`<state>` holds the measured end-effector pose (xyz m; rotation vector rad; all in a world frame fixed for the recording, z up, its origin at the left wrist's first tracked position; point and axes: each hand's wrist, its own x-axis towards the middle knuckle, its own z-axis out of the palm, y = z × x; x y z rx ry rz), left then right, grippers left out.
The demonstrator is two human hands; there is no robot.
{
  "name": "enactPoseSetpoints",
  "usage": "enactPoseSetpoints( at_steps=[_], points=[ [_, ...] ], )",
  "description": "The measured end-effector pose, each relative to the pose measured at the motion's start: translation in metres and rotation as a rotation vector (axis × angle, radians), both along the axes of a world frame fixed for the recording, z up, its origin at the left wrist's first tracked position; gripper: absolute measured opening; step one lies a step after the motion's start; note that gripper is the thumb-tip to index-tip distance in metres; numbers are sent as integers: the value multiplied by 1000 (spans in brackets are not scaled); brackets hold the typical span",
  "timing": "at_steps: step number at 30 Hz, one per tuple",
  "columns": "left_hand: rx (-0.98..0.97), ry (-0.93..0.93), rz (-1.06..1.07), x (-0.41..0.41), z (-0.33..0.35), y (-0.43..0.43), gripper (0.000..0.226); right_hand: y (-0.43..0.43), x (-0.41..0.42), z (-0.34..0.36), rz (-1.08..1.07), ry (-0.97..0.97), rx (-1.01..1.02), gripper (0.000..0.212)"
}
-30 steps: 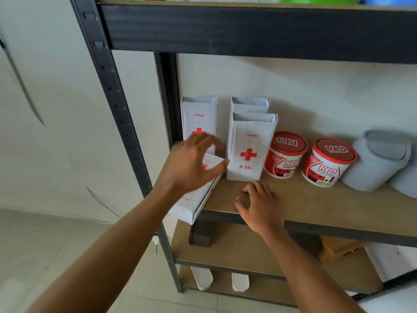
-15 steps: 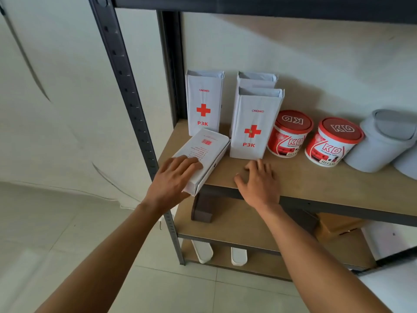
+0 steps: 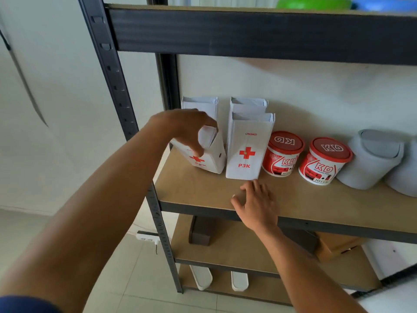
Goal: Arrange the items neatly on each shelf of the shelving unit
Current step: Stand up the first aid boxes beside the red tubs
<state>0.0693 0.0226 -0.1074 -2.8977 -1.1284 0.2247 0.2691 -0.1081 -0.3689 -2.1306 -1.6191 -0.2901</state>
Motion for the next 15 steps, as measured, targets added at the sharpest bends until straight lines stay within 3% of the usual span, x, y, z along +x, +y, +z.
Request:
enactPoseSetpoints(
  at_steps=[10, 15],
  points=[
    [3, 188, 55, 51, 36, 41, 82, 2, 0, -6, -22, -12, 31, 42],
    [-67, 137, 112, 55, 18, 60, 84, 2, 1, -7, -16, -15, 35, 44]
  ],
)
